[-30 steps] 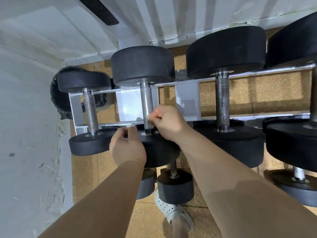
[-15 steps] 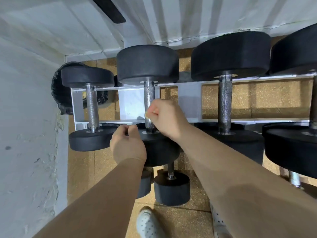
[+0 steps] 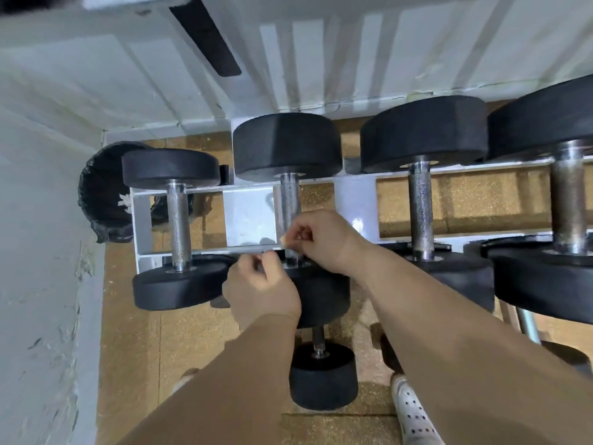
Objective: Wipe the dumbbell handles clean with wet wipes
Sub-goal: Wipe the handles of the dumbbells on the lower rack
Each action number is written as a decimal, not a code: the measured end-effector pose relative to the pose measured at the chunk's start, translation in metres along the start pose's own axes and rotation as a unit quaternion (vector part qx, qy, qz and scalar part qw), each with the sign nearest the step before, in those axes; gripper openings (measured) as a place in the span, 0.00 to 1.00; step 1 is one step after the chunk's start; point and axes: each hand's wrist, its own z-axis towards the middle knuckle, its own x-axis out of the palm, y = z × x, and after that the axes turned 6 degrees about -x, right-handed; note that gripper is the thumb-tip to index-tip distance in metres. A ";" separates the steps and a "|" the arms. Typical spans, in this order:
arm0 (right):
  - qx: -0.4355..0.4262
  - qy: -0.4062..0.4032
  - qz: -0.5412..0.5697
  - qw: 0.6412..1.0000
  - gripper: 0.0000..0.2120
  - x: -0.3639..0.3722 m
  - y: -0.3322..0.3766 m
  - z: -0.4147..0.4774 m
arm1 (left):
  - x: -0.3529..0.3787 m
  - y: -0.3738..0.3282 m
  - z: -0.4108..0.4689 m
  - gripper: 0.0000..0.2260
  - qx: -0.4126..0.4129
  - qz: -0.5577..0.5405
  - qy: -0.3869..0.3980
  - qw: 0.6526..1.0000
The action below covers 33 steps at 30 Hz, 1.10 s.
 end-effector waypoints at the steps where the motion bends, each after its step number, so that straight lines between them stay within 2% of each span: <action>1: -0.009 -0.007 -0.024 1.000 0.06 -0.001 0.006 0.004 | -0.001 0.000 0.001 0.17 -0.006 0.011 0.005 1.000; 3: -0.029 -0.066 -0.096 0.993 0.04 -0.003 0.020 0.016 | -0.002 0.001 0.003 0.18 -0.020 0.051 0.025 0.998; 6: -0.018 -0.186 -0.197 0.962 0.04 0.009 0.028 0.034 | -0.005 -0.002 0.003 0.23 -0.027 0.061 0.043 0.997; 9: 0.002 -0.243 -0.175 0.954 0.05 0.025 0.031 0.024 | -0.014 -0.003 0.005 0.25 -0.028 0.063 0.110 0.992; 11: 0.040 -0.216 -0.127 0.967 0.04 0.019 0.035 0.011 | -0.031 0.003 0.009 0.23 0.004 0.039 0.211 0.977; 13: 0.071 -0.136 -0.125 0.980 0.04 0.006 0.042 0.005 | -0.062 0.014 0.019 0.17 0.065 0.011 0.300 0.952; 14: 0.083 -0.098 -0.143 0.981 0.04 0.001 0.048 0.004 | -0.081 0.022 0.027 0.14 0.108 0.016 0.314 0.943; 16: 0.112 -0.041 -0.160 0.980 0.07 -0.001 0.066 0.003 | -0.118 0.034 0.047 0.14 0.193 0.056 0.279 0.939; 19: 0.132 -0.038 -0.049 0.989 0.09 0.018 0.105 -0.008 | -0.164 0.041 0.084 0.14 0.233 0.100 0.207 0.945; 22: 0.158 -0.088 0.036 0.983 0.03 0.049 0.143 -0.019 | -0.192 0.050 0.121 0.16 0.202 0.133 0.196 0.950; 26: 0.152 -0.113 -0.014 0.982 0.08 0.087 0.167 -0.015 | -0.206 0.065 0.154 0.15 0.182 0.166 0.197 0.949; 30: 0.127 -0.135 -0.026 0.982 0.05 0.112 0.165 0.011 | -0.189 0.073 0.171 0.14 0.114 0.103 0.201 0.967; 33: 0.115 -0.139 0.001 0.984 0.06 0.125 0.155 0.030 | -0.157 0.075 0.177 0.12 0.052 0.026 0.184 0.981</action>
